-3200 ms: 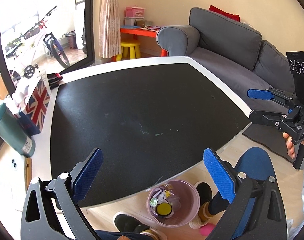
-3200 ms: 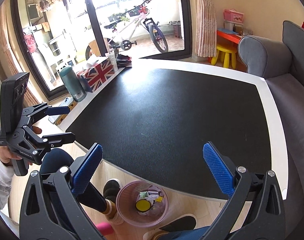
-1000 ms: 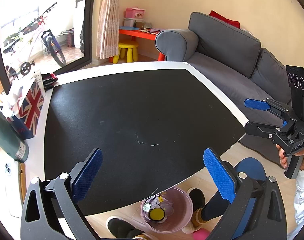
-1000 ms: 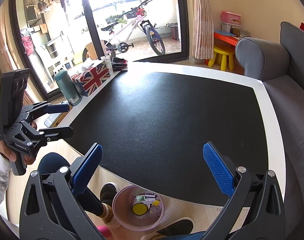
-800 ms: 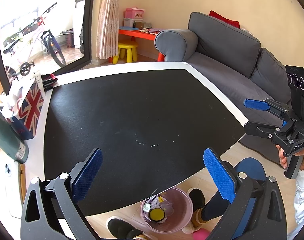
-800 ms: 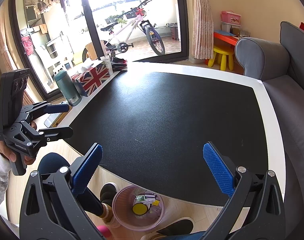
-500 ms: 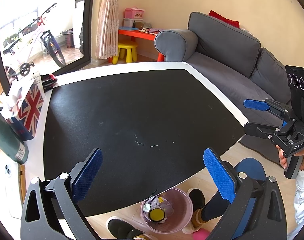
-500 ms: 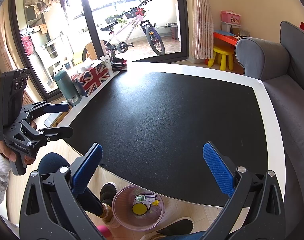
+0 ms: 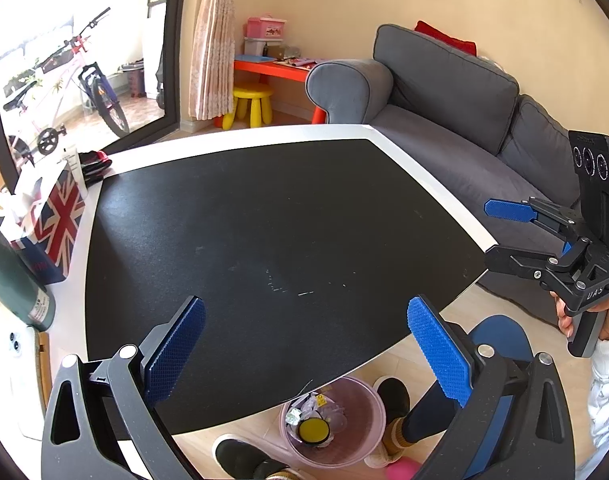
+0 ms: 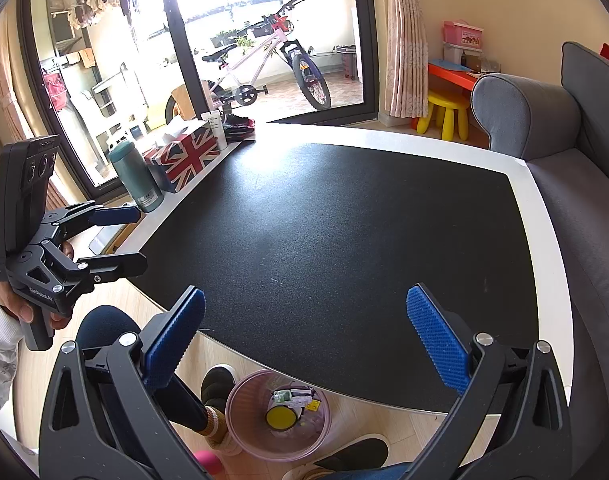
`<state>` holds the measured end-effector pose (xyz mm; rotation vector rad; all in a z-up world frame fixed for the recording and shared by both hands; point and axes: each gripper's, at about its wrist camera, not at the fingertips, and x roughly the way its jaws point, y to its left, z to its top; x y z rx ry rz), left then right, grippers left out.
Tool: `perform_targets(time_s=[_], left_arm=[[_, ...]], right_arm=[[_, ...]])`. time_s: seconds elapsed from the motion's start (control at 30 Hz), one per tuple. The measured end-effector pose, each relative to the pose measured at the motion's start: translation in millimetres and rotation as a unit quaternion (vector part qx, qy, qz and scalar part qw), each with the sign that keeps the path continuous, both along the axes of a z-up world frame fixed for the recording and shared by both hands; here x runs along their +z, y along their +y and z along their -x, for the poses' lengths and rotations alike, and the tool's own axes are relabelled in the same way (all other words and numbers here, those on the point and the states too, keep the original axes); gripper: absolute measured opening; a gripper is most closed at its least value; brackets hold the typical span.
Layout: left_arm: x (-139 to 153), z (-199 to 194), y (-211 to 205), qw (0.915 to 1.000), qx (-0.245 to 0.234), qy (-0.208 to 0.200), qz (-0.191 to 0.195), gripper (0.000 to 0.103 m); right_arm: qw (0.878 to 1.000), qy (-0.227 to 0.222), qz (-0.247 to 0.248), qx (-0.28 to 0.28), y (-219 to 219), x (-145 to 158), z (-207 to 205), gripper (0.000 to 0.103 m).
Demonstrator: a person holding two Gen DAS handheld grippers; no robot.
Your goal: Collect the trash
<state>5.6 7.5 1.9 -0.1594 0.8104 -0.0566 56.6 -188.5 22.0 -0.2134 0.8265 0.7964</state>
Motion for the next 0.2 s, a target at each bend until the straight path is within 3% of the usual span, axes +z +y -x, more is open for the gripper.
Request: perform_targets(time_s=[0.2], left_arm=[[-2.8, -0.9, -2.4, 0.9999, 0.003, 0.002, -0.016, 0.097]], right_arm=[[1.000, 0.000, 0.000, 0.000, 0.4, -0.6, 0.0, 0.099]])
